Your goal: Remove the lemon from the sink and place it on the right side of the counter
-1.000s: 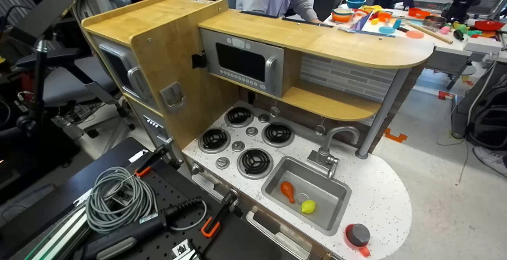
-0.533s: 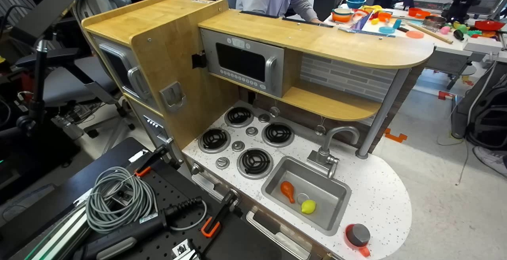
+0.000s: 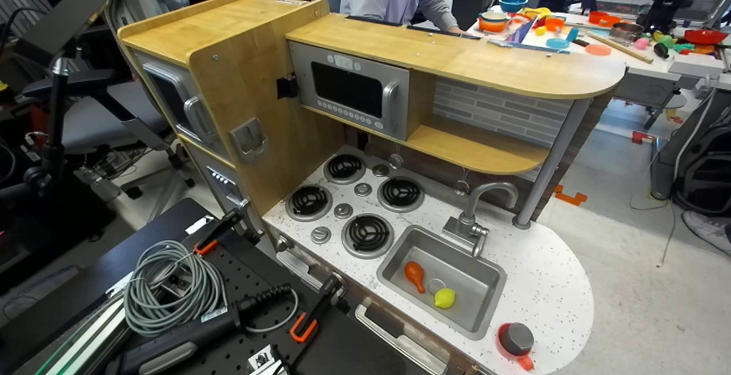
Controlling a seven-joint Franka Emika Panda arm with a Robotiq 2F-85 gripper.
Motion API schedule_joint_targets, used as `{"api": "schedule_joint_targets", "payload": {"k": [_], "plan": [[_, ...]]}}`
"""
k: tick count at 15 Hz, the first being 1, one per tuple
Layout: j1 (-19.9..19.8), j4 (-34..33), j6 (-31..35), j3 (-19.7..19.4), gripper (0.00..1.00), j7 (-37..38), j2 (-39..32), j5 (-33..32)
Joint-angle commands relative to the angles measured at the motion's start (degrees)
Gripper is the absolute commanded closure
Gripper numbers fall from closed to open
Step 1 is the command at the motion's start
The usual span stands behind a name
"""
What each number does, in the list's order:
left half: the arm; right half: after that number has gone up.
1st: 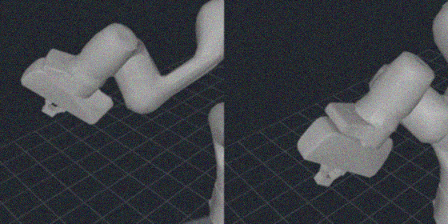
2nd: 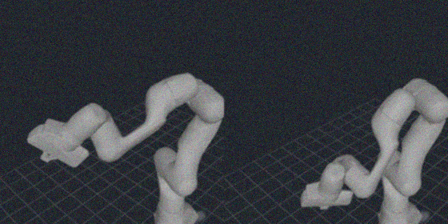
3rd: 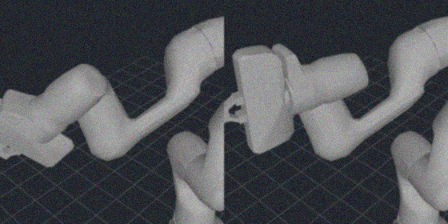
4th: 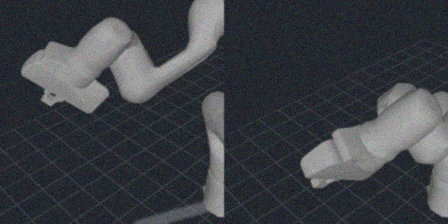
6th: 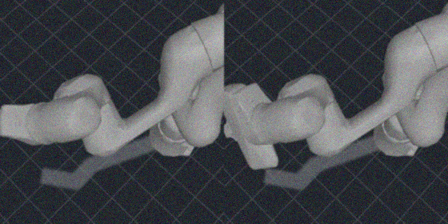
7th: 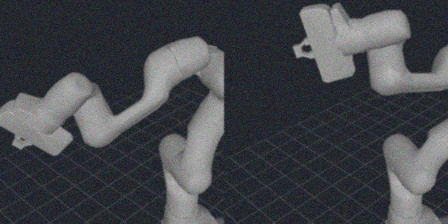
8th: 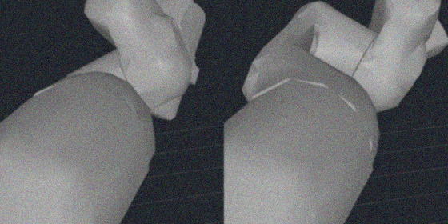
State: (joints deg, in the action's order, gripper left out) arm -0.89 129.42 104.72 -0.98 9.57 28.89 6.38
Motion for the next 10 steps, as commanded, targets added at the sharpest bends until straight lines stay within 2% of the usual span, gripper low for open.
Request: {"api": "schedule_joint_targets", "payload": {"k": [1, 10], "plan": [[-0.57, -0.12, -0.14, 0.44, 0.0, -0.22, -0.05, 0.22], [-0.77, -0.08, 0.69, 0.73, 0.0, -1.12, -0.06, -1.57]]}}
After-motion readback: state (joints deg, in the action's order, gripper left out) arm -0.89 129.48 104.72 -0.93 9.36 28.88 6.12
